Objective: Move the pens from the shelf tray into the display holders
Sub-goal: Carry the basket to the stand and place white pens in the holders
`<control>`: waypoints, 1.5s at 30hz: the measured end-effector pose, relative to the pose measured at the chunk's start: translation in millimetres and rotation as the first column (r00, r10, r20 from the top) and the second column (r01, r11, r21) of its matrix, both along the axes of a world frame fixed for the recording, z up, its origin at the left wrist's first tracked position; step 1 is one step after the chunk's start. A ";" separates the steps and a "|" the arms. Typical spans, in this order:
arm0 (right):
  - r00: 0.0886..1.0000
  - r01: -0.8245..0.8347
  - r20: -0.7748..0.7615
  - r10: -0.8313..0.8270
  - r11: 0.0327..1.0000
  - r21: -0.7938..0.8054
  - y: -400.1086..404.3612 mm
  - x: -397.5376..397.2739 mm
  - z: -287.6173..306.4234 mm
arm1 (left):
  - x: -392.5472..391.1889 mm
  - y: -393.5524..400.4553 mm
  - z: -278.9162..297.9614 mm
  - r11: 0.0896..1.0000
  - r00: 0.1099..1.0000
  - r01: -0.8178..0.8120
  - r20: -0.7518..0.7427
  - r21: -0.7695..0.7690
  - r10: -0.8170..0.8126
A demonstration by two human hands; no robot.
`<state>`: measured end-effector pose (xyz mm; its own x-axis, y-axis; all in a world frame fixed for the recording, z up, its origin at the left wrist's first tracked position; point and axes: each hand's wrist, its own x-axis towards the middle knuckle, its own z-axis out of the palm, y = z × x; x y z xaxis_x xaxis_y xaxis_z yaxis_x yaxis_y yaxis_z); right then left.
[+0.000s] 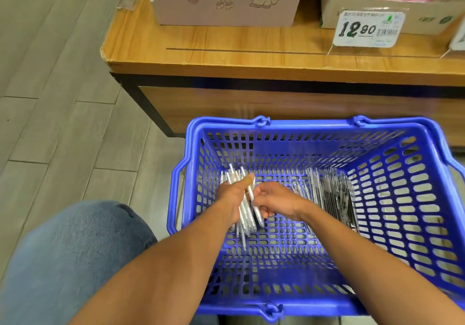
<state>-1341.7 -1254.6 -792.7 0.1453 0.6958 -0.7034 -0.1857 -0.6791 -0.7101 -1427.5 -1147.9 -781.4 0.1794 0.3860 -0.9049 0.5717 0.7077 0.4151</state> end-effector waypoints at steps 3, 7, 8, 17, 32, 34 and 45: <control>0.999 0.028 0.032 -0.029 0.999 0.019 7.4 -8.0 0.7 | -0.1 1.8 -0.1 0.999 0.999 -0.027 0.029 -0.041 0.028; 1.000 0.025 -0.001 -0.025 0.999 0.044 9.6 -9.5 -4.8 | -2.5 1.2 -1.7 0.999 0.999 -0.040 0.030 -0.031 0.041; 0.998 0.023 -0.054 -0.021 0.999 0.042 8.8 -6.6 -6.1 | -3.3 1.2 -2.7 1.000 1.000 -0.028 0.008 -0.001 0.028; 0.899 0.157 0.437 -0.016 0.944 -0.289 23.2 -5.6 -60.7 | -8.7 1.7 -10.4 0.985 0.991 0.054 -0.129 0.164 -0.033; 0.918 0.099 0.395 0.027 0.951 -0.294 -7.8 8.4 -64.3 | -8.1 2.4 -1.7 0.986 0.991 0.106 -0.095 0.127 -0.095; 0.963 0.106 0.264 -0.059 0.980 -0.166 -14.0 14.2 -46.5 | -8.1 2.3 -2.5 0.990 0.996 0.073 -0.063 0.117 -0.066; 0.976 0.153 -0.172 -0.131 0.980 0.126 9.3 0.0 -23.1 | -6.6 4.2 3.1 0.993 1.000 -0.009 0.015 0.115 0.007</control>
<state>-1341.7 -1245.3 -815.7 0.1417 0.7681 -0.6245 -0.3934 -0.5352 -0.7475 -1434.0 -1143.7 -778.3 0.1889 0.4893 -0.8514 0.5594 0.6590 0.5028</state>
